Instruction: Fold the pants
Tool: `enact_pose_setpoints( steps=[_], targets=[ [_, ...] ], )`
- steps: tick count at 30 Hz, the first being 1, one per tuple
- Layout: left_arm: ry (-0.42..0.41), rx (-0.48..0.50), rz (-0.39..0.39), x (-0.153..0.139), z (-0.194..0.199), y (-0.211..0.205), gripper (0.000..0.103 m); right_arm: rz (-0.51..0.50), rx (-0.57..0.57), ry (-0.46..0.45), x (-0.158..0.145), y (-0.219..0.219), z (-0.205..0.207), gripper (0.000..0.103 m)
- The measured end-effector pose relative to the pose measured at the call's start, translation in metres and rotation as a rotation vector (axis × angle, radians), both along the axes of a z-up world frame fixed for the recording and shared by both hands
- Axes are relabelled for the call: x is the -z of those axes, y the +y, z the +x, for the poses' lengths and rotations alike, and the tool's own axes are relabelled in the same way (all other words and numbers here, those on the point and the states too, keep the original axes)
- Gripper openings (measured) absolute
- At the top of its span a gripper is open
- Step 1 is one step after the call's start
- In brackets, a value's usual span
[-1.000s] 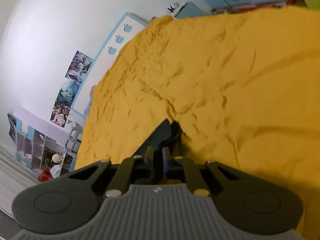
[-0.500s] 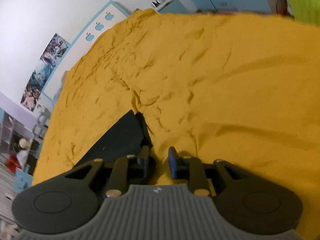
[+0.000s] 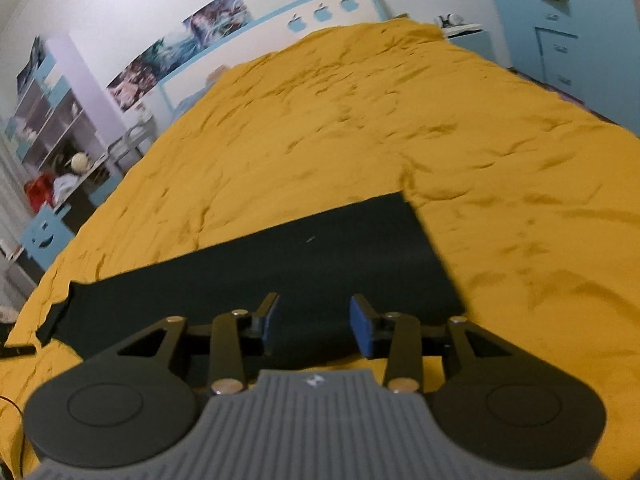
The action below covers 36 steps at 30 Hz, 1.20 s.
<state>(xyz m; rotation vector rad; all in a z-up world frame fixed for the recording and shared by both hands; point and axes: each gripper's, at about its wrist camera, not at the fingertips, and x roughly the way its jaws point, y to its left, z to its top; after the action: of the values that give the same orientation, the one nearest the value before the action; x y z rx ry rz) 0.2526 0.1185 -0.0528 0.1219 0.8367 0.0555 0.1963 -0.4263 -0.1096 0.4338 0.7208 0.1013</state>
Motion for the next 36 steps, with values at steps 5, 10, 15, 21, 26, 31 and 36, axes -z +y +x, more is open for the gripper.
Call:
enact_pose_setpoints(
  steps=[5, 10, 15, 21, 26, 31, 36],
  targets=[
    [-0.023, -0.109, 0.170, 0.012, 0.035, 0.060, 0.047, -0.043, -0.018, 0.000, 0.005, 0.019, 0.019, 0.039],
    [-0.002, -0.174, 0.205, 0.046, 0.072, 0.097, 0.058, -0.081, -0.012, 0.020, 0.013, 0.031, 0.036, 0.039],
    [0.020, -0.182, 0.292, 0.083, 0.095, 0.109, 0.057, -0.132, -0.013, 0.019, 0.021, 0.037, 0.044, 0.040],
    [-0.047, -0.192, 0.270, 0.071, 0.094, 0.125, 0.001, -0.185, -0.024, 0.006, 0.025, 0.042, 0.048, 0.040],
    [-0.107, -0.197, 0.285, 0.035, 0.114, 0.154, 0.001, -0.211, -0.024, 0.012, 0.026, 0.045, 0.051, 0.040],
    [-0.129, -0.225, 0.301, 0.014, 0.157, 0.185, 0.001, -0.246, -0.028, 0.024, 0.028, 0.051, 0.053, 0.040],
    [-0.122, -0.288, 0.358, 0.021, 0.201, 0.203, 0.004, -0.276, -0.028, 0.032, 0.030, 0.055, 0.056, 0.040]
  ],
)
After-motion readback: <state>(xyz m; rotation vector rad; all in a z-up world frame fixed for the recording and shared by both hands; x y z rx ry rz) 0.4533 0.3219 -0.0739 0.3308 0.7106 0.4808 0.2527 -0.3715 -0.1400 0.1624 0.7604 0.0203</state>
